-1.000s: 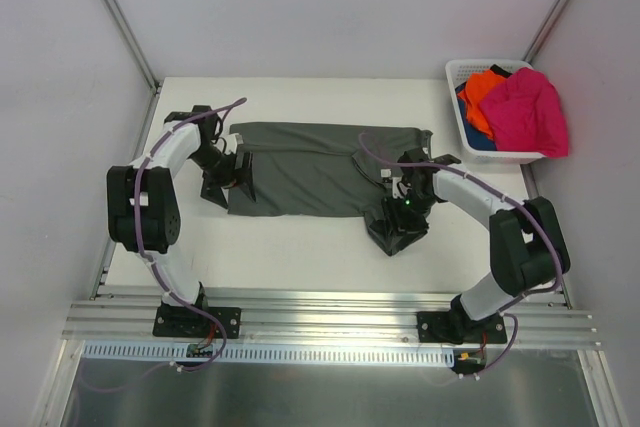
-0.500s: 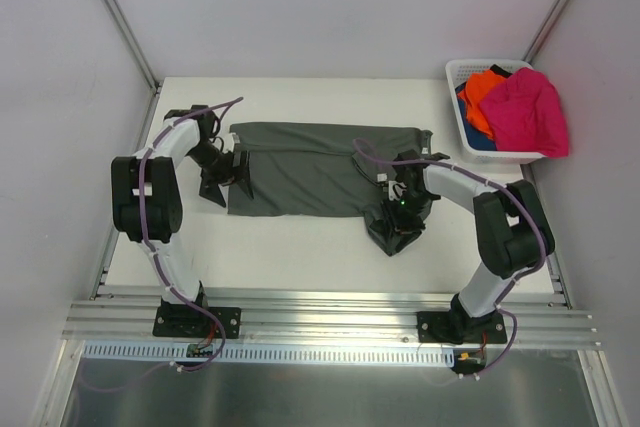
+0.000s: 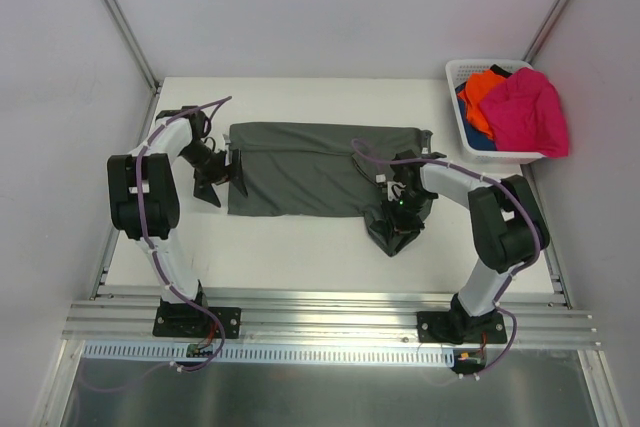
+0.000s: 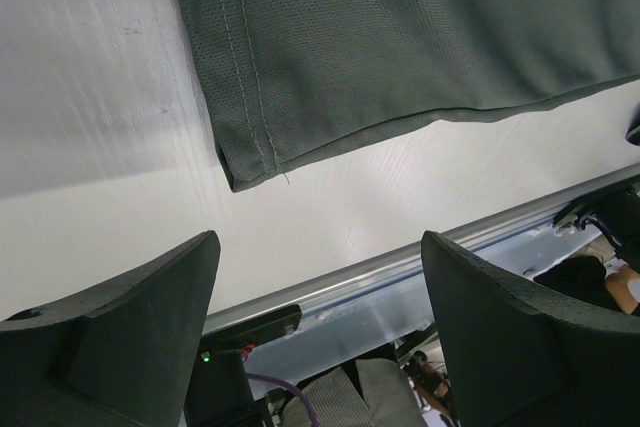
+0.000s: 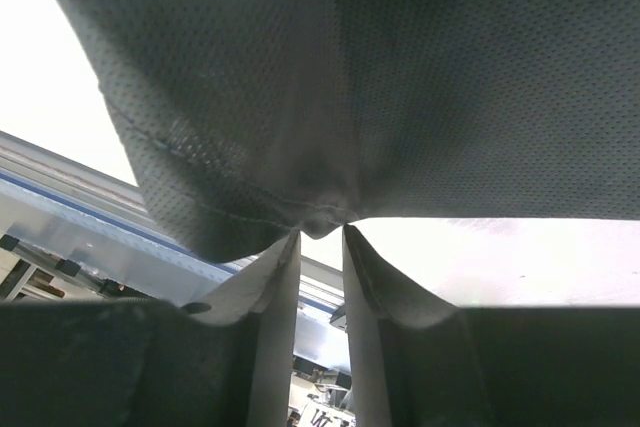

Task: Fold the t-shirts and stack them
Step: Fold the tshirt

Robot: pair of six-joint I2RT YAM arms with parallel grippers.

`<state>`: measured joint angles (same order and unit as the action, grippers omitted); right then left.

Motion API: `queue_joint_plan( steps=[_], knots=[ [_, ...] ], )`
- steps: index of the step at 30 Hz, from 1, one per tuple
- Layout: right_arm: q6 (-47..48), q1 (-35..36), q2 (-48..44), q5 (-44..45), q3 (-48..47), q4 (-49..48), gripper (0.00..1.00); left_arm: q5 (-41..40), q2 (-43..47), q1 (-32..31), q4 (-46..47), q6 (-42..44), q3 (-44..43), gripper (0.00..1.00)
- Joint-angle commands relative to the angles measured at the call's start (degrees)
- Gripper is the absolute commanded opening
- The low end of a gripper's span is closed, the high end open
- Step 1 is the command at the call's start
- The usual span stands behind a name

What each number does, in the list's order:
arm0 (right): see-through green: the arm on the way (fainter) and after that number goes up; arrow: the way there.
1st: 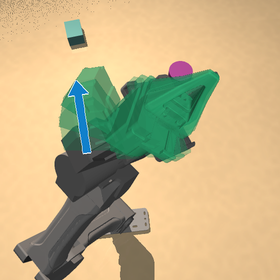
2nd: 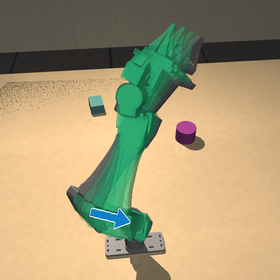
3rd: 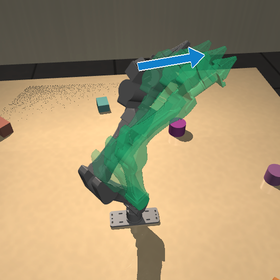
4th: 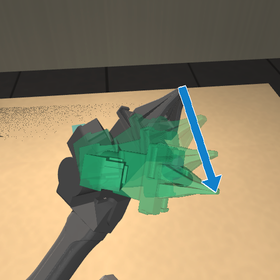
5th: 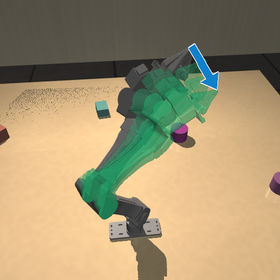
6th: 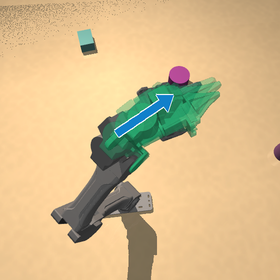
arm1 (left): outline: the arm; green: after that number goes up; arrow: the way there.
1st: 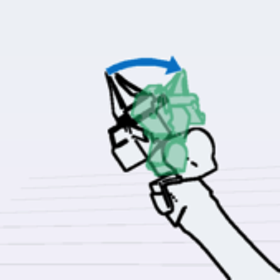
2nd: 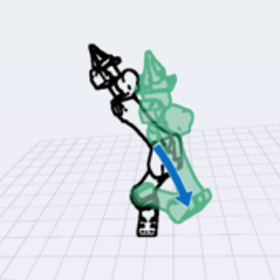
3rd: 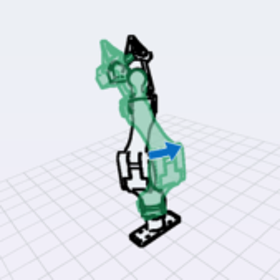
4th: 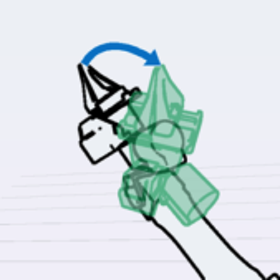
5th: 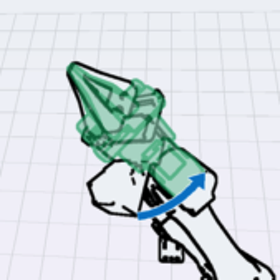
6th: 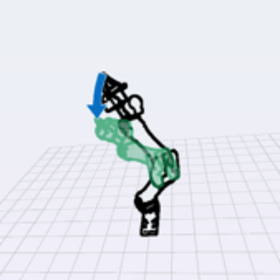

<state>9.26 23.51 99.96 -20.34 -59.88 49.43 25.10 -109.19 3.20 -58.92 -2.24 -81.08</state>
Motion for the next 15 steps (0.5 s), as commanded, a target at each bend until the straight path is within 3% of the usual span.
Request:
queue_joint_plan(
  steps=[1,5,11,15],
  knots=[
    [0.7,0.3,0.4,0.8,-0.2,0.8,0.26,1.2,1.0,0.0,-1.6,-0.7,-1.3,0.83],
    [1.2,0.4,0.6,1.4,0.3,0.7,0.23,1.3,1.3,0.0,-1.7,-0.8,-1.0,0.83],
    [1.8,0.6,-0.1,1.5,1.0,0.8,0.08,1.6,1.7,0.0,-1.6,-0.8,0.0,0.83],
    [2.0,0.5,-1.0,1.8,0.9,0.8,0.03,1.9,2.0,0.0,-1.5,-1.2,1.1,0.83]
  ],
)
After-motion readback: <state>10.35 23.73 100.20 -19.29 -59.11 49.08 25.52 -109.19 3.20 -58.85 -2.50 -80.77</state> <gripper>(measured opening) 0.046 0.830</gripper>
